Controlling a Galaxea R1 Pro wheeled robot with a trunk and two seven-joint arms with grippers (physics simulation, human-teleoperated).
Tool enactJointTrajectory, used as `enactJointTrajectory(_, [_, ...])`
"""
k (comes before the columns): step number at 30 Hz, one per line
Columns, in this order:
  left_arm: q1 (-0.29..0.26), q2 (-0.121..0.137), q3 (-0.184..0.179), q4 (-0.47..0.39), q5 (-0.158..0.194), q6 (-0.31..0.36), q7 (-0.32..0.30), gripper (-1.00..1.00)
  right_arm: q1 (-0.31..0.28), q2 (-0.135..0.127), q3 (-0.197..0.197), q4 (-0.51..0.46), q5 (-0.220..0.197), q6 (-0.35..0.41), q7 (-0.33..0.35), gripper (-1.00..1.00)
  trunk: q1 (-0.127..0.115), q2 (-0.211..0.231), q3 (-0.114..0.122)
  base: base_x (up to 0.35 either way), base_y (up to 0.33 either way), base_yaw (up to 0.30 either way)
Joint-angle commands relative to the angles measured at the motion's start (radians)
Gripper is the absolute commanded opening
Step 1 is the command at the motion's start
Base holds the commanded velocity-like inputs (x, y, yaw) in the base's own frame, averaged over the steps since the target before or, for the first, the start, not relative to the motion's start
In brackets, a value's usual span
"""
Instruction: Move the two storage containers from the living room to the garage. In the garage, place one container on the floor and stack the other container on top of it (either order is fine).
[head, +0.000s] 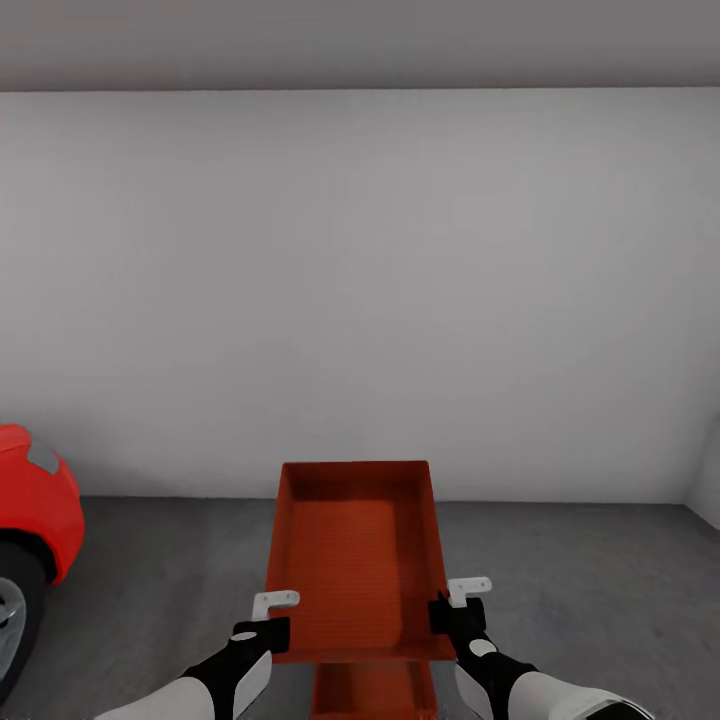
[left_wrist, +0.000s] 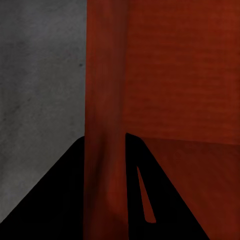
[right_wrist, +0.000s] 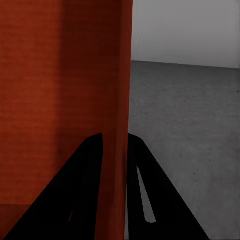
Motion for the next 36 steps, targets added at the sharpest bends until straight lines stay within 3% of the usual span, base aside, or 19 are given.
enactJointTrajectory(1, [-0.001,0.000,0.008,-0.005,0.001,-0.005,-0.001,-1.00,-0.001,0.001,-0.044,0.004,-0.015,-0.003,-0.001,-1.00,0.000,-0.001,-0.002,0.000,0.000,0.000])
enactJointTrajectory(20, [-0.001,-0.001,0.008,-0.005,0.001,-0.005,-0.001,-1.00,-0.001,0.001,-0.044,0.004,-0.014,-0.003,-0.001,-1.00,0.000,-0.001,-0.033,0.000,-0.002,0.000])
enactJointTrajectory(36, [-0.001,0.000,0.008,-0.005,0.001,-0.004,-0.001,-1.00,-0.001,0.001,-0.044,0.004,-0.013,-0.003,-0.001,-1.00,0.000,-0.001,-0.058,0.000,-0.084,0.000])
